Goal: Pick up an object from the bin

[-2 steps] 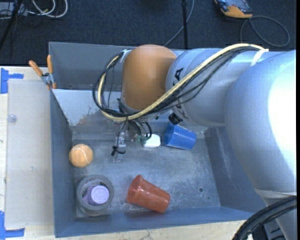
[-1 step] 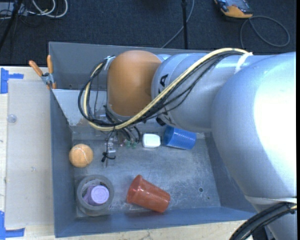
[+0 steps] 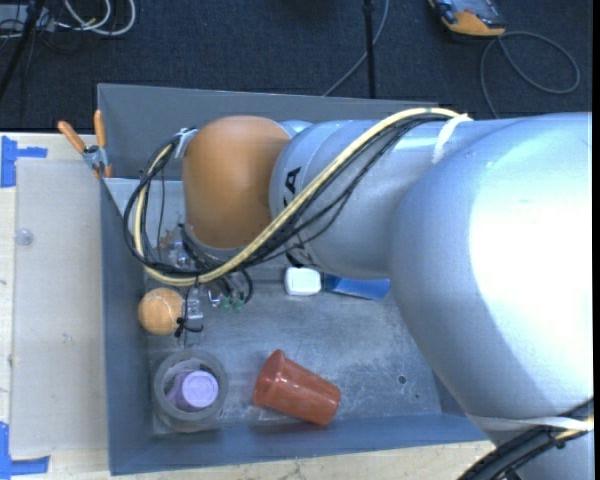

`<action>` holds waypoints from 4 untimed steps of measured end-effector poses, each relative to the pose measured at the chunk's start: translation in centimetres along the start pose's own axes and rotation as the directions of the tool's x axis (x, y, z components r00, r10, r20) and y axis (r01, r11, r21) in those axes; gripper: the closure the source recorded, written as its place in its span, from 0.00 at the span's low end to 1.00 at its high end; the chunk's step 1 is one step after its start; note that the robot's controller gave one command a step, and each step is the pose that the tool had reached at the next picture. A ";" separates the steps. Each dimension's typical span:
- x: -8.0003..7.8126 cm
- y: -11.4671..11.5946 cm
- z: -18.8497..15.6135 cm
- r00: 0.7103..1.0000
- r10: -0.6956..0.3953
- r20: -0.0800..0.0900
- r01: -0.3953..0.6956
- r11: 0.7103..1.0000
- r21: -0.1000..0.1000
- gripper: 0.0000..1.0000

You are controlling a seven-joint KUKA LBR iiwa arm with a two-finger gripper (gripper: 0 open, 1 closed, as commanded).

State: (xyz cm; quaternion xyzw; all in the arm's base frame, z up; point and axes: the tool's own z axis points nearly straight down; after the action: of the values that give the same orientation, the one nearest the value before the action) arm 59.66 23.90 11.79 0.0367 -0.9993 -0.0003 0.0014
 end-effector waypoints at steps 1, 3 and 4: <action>0.1 0.7 -0.4 0.997 -0.077 0.000 0.077 0.997 0.003 0.00; -0.4 0.2 4.8 0.989 0.147 -0.001 -0.147 0.989 0.003 1.00; -0.4 0.2 4.9 0.989 0.147 -0.001 -0.147 0.989 0.004 1.00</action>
Offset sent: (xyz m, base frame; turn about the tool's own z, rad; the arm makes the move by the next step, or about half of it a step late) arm 0.0207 0.0084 -0.0479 0.0645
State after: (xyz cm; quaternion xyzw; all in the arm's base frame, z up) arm 60.01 24.15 6.93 -0.0370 -0.9993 0.0016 0.0020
